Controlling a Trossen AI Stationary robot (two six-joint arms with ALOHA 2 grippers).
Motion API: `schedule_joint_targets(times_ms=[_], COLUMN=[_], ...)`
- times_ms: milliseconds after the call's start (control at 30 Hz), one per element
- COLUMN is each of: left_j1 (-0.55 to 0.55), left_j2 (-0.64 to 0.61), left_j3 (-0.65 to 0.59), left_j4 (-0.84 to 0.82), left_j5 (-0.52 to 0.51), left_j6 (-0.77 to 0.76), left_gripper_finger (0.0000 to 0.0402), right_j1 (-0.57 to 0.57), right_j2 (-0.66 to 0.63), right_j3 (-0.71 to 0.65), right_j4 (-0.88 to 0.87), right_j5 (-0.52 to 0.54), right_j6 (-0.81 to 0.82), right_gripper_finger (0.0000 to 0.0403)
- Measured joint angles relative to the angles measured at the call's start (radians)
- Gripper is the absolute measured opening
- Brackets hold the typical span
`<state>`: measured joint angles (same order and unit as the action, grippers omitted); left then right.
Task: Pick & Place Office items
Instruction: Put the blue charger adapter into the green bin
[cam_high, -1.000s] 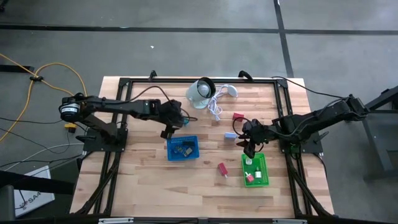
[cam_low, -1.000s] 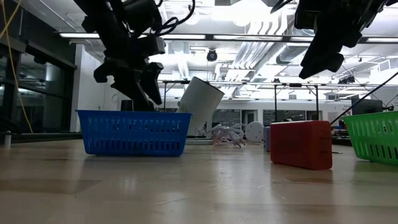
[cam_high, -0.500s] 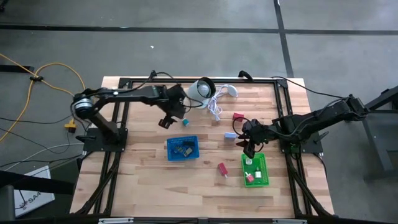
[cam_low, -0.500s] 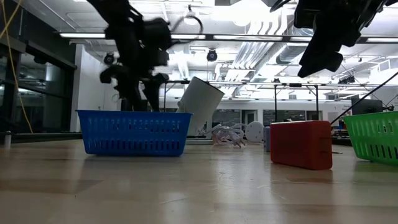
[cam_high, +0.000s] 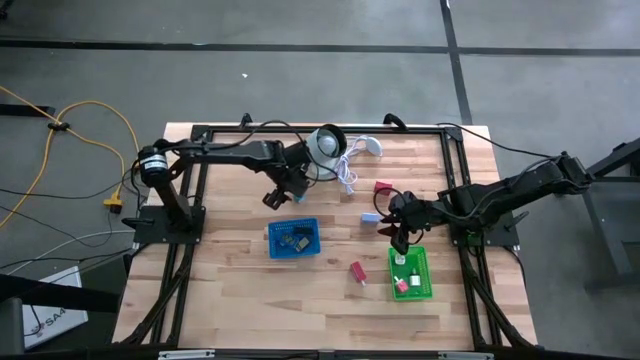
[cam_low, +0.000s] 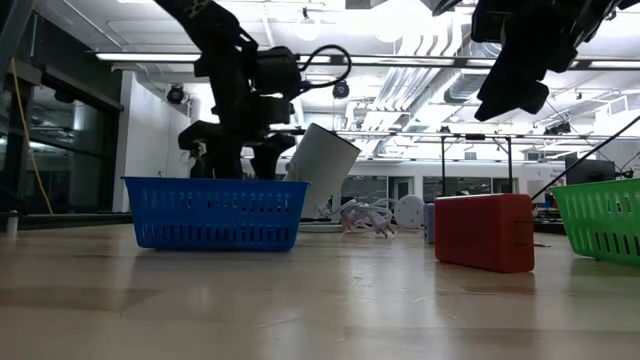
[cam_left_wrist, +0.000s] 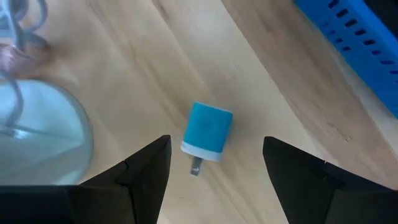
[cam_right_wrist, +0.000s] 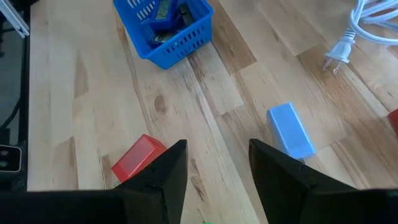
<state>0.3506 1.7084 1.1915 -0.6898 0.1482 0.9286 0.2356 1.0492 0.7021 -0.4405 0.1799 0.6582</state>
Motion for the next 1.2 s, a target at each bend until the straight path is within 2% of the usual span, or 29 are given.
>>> schedule_joint_targets(times_ms=[500,1200], left_j1=[-0.043,-0.043], left_j2=[0.037,0.074], left_j3=[0.000,-0.003], left_j4=[0.018,0.040], left_j5=[-0.099,-0.101], left_j6=[-0.029,-0.021], left_gripper_finger=[0.0246,0.0246], right_j1=[0.000,0.000], right_j2=[0.000,0.000], right_j3=[0.000,0.000], right_j4=[0.012,0.019], right_j5=[0.000,0.000], right_j6=[0.000,0.000], right_gripper_finger=[0.0158,0.0158])
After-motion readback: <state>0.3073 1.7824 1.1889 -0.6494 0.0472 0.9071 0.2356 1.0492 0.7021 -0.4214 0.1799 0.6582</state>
